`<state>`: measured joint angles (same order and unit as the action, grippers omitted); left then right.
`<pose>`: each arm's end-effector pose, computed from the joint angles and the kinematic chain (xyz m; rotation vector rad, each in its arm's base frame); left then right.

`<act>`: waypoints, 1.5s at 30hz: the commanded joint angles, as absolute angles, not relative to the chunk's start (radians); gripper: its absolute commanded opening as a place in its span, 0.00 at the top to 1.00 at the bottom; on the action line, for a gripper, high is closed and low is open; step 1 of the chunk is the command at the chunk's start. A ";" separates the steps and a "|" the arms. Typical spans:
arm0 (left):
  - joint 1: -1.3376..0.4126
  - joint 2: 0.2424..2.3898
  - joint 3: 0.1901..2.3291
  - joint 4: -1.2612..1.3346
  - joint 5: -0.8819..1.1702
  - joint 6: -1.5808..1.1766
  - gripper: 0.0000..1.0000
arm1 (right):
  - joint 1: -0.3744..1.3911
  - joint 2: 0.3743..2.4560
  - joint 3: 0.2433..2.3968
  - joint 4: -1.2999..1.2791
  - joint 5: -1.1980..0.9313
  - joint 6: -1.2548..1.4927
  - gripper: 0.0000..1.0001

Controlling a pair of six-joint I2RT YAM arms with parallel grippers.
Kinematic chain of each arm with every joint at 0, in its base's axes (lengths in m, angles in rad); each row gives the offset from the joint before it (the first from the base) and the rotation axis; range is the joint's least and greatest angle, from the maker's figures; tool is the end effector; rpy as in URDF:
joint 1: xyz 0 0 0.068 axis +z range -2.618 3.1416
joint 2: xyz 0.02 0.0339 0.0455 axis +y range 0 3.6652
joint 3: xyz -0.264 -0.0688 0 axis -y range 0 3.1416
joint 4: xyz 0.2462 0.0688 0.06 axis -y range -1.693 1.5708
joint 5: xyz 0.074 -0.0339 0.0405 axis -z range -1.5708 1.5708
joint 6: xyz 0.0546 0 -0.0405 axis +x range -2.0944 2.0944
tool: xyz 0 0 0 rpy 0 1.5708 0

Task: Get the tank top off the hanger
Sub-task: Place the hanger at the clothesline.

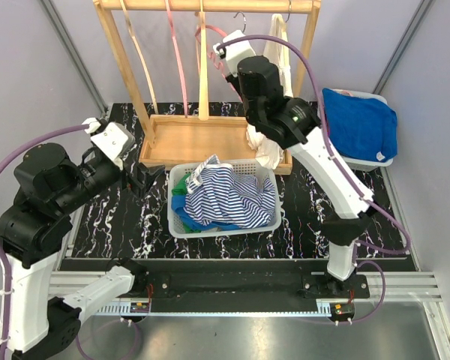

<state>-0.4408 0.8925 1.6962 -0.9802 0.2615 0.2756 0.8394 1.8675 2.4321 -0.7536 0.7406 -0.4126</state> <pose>0.0906 -0.0583 0.5157 0.7911 1.5655 -0.3490 0.2848 0.2622 0.5269 -0.5339 1.6364 -0.3348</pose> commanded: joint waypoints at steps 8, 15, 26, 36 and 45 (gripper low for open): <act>-0.437 0.903 1.741 -0.940 0.242 0.259 0.01 | 0.819 2.023 2.606 -0.535 0.923 -0.597 1.00; -0.431 0.903 1.729 -0.943 0.250 0.255 0.01 | 0.821 2.037 2.571 -0.451 0.992 -0.702 1.00; -0.420 0.904 1.720 -0.949 0.264 0.250 0.01 | 0.821 2.045 2.556 -0.382 0.997 -0.776 1.00; -0.420 0.922 1.726 -0.959 0.276 0.255 0.01 | 0.795 2.124 2.612 -0.351 0.945 -0.776 1.00; -0.416 0.937 1.715 -0.959 0.276 0.244 0.01 | 0.741 2.120 2.582 -0.428 0.832 -0.701 1.00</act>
